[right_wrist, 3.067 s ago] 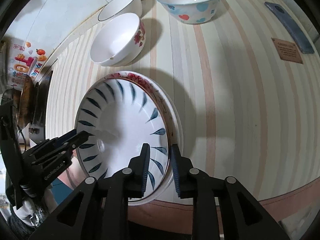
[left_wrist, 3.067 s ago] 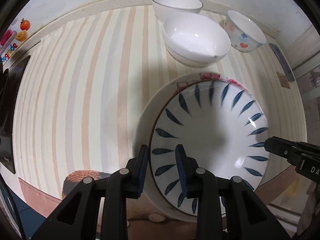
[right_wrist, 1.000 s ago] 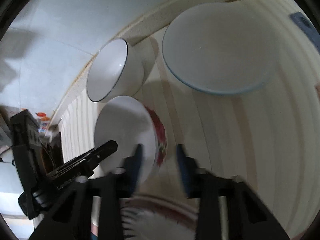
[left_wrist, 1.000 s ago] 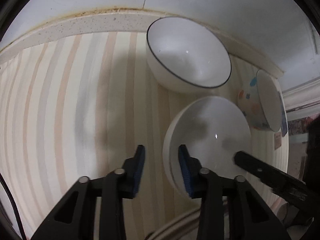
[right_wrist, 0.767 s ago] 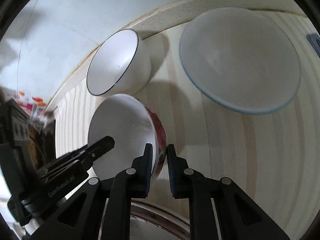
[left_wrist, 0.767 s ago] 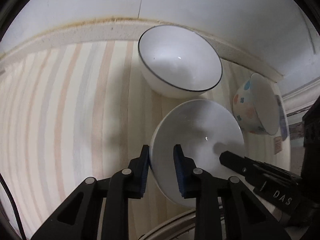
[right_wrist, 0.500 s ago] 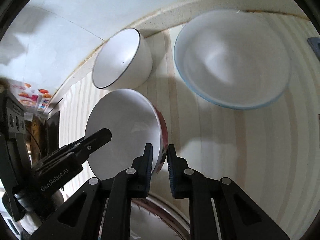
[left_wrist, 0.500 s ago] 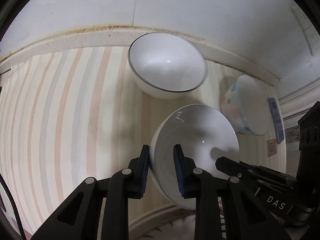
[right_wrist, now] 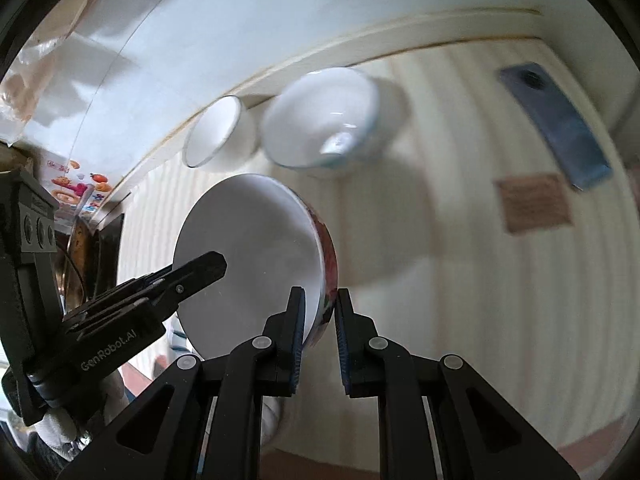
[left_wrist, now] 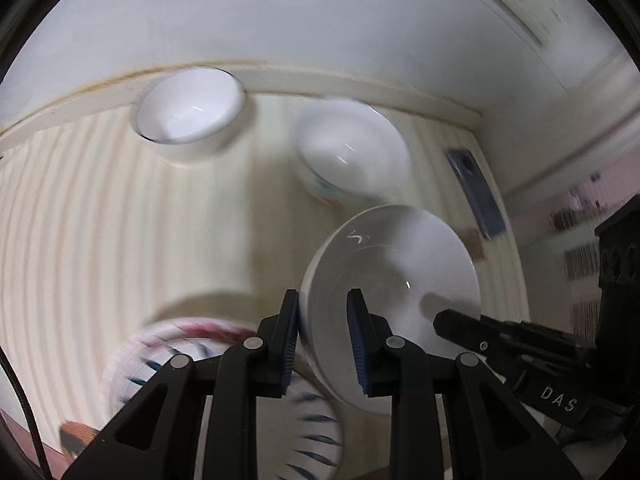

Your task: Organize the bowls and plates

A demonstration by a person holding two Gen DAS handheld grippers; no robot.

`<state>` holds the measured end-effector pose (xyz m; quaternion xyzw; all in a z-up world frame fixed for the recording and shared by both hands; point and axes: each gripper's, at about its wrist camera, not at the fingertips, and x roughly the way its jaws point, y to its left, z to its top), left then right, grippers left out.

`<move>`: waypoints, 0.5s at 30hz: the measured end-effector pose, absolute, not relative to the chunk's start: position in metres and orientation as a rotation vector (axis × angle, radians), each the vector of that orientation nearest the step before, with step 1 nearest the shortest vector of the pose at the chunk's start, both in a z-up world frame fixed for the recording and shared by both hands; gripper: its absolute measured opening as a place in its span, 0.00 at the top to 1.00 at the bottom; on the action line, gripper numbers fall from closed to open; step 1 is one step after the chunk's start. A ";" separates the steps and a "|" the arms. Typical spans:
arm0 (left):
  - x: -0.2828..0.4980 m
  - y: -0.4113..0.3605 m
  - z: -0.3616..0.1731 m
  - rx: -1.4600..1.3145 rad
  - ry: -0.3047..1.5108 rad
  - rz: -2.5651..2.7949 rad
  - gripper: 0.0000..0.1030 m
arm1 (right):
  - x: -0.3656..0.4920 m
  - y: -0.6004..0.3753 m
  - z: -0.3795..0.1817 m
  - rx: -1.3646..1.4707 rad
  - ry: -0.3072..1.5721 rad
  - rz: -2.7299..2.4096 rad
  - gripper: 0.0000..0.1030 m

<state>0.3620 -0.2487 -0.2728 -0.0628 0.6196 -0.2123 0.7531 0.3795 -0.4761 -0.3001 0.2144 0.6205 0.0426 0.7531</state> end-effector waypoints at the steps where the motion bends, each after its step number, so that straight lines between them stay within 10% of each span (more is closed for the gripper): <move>1: 0.357 -0.256 -0.275 -0.132 1.358 -0.472 0.79 | 0.373 -0.485 -0.299 0.467 1.356 0.087 0.84; 15: 0.308 -0.320 -0.324 0.027 1.453 -0.518 0.79 | 0.310 -0.546 -0.337 0.523 1.422 -0.006 0.84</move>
